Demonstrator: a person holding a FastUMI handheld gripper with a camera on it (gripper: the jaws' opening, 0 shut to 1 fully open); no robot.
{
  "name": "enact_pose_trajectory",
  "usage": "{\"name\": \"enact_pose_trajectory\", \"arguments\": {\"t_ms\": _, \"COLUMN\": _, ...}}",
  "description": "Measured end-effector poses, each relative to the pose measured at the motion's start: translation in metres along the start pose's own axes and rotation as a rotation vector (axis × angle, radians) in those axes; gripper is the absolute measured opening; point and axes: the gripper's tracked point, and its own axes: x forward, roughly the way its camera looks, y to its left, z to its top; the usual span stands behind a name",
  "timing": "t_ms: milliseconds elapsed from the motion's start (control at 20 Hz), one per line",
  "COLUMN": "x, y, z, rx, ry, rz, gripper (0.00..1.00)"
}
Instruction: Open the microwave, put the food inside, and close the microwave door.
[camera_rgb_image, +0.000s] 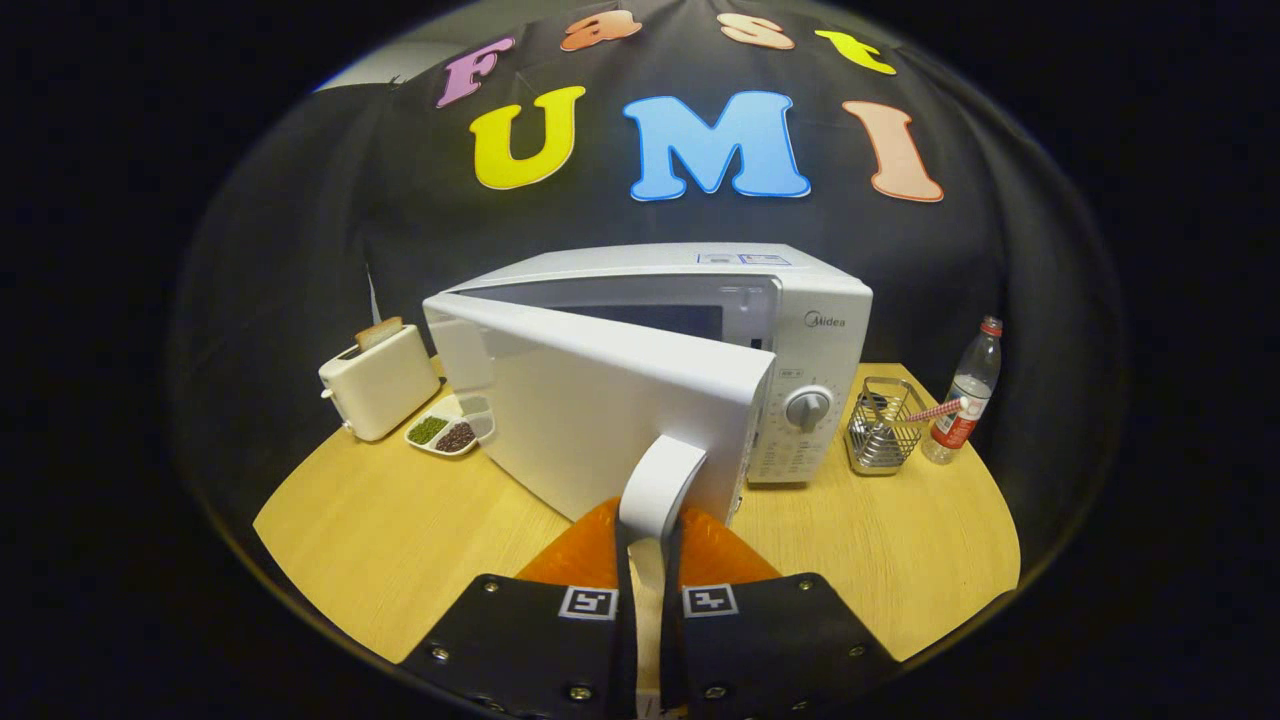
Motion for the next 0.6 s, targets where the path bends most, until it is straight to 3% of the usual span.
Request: {"name": "enact_pose_trajectory", "arguments": {"t_ms": 600, "x": -0.046, "y": 0.094, "z": -0.034, "rx": 0.033, "ry": -0.003, "rz": -0.023, "gripper": 0.09}}
